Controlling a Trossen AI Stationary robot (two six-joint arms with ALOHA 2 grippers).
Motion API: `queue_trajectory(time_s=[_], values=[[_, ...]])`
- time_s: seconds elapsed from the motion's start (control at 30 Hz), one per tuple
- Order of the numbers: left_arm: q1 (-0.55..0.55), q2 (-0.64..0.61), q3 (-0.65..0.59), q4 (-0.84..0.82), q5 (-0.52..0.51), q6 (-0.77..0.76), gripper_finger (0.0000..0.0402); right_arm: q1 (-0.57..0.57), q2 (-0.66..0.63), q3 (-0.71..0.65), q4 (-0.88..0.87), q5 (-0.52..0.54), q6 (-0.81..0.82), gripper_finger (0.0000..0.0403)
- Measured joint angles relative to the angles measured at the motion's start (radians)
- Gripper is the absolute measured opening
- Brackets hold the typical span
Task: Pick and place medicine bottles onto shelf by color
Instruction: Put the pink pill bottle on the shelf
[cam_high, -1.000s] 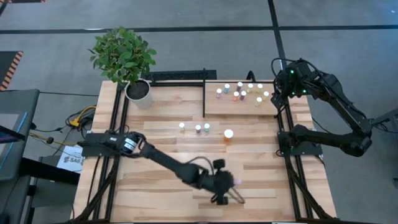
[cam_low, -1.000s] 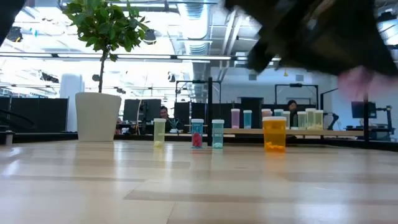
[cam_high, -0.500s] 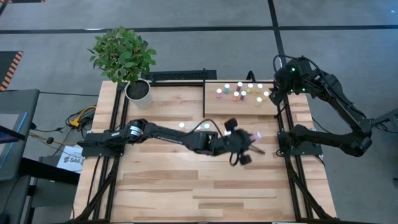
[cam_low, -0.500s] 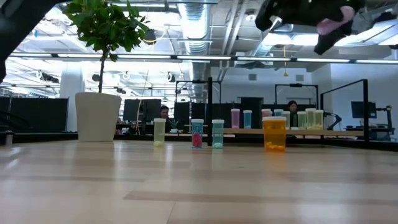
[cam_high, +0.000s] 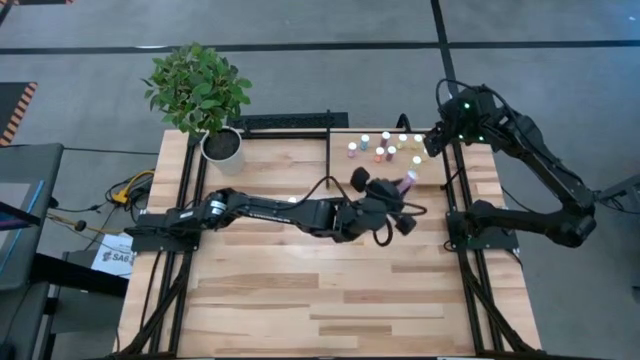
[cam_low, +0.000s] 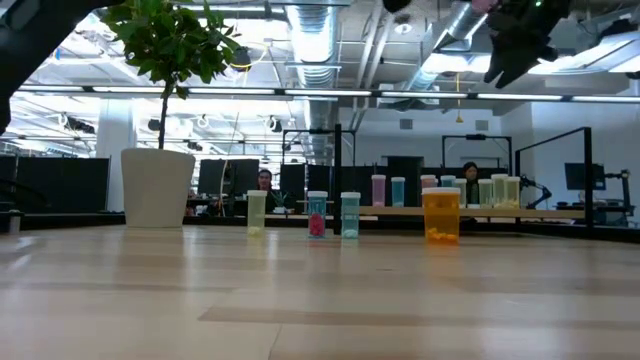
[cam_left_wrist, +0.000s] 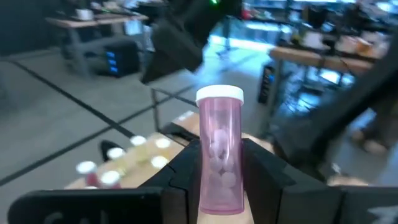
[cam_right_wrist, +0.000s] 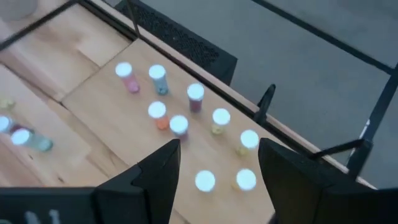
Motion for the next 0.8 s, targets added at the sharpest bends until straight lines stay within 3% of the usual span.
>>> queue_trajectory(time_s=[0.23,0.33,0.47,0.6,0.7,0.8], values=[[0.017,-0.021,0.036,0.028,-0.167,0.026,0.008,0.0,0.078,0.0,-0.012,-0.005,0.233,0.0238],[0.034,-0.045,0.039,-0.012,-0.184,0.026,0.008,0.002,0.118,0.003,-0.021,-0.046,0.214,0.0238],[0.065,-0.091,0.041,-0.12,-0.159,0.02,0.008,0.002,0.14,0.086,-0.024,-0.18,0.196,0.0238],[0.107,-0.128,0.039,-0.205,-0.046,-0.015,0.008,0.003,0.126,0.23,-0.022,-0.235,0.193,0.0238],[0.144,-0.16,0.04,-0.228,0.14,0.024,0.008,0.02,0.1,0.323,-0.021,-0.241,0.193,0.0238],[0.178,-0.175,0.042,-0.241,0.335,0.108,0.008,0.046,0.077,0.382,-0.024,-0.313,0.194,0.0238]])
